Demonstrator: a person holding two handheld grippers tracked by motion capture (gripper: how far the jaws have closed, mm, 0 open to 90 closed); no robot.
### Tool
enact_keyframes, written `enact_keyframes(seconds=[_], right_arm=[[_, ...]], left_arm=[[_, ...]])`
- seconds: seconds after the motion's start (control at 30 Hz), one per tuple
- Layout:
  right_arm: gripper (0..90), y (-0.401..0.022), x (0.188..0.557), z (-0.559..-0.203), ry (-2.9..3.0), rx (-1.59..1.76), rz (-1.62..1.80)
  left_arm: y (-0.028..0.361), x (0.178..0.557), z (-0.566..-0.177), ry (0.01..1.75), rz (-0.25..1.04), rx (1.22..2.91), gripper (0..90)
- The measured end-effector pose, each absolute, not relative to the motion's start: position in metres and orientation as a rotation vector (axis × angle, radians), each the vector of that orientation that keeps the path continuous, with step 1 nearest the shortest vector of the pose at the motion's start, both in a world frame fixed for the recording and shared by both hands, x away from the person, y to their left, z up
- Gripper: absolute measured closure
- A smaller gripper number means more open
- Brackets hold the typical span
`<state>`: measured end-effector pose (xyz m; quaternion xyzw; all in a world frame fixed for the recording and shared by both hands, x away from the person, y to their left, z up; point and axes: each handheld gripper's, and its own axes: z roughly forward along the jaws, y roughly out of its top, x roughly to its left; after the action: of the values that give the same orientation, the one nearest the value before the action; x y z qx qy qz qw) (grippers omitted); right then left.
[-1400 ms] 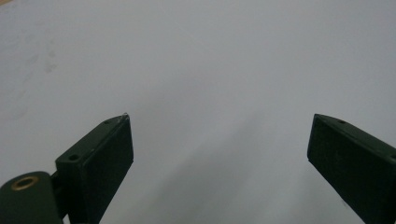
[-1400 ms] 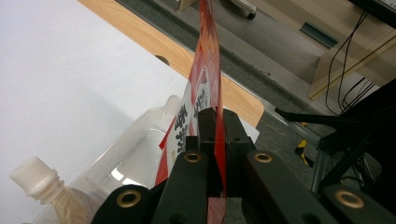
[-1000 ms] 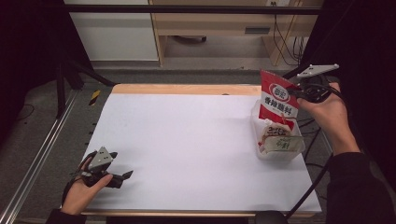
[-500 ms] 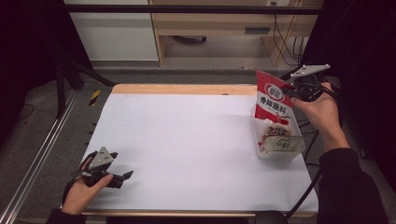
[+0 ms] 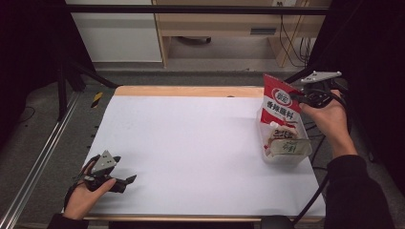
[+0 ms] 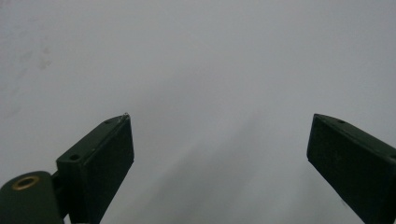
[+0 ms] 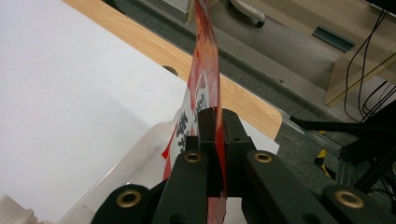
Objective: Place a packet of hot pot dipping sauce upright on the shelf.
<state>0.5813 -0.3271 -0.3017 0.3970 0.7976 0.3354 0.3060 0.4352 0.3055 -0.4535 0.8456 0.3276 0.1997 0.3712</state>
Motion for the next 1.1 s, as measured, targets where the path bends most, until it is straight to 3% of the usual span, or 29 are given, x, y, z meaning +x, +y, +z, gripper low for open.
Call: enact_keyframes(seconds=[0.7,0.8,1.1], right_arm=[[86.3,-0.36,0.558,-0.32,2.101,1.166,0.854],[77.0,-0.363,0.553,-0.32,2.091,1.169,0.866],[35.1,-0.344,0.532,-0.289,1.956,1.091,0.877]], left_arm=[[0.305,0.434,-0.452,0.831,0.514,2.174,7.0],[0.305,0.434,-0.453,0.831,0.516,2.175,7.0],[0.304,0.434,-0.453,0.828,0.521,2.182,7.0]])
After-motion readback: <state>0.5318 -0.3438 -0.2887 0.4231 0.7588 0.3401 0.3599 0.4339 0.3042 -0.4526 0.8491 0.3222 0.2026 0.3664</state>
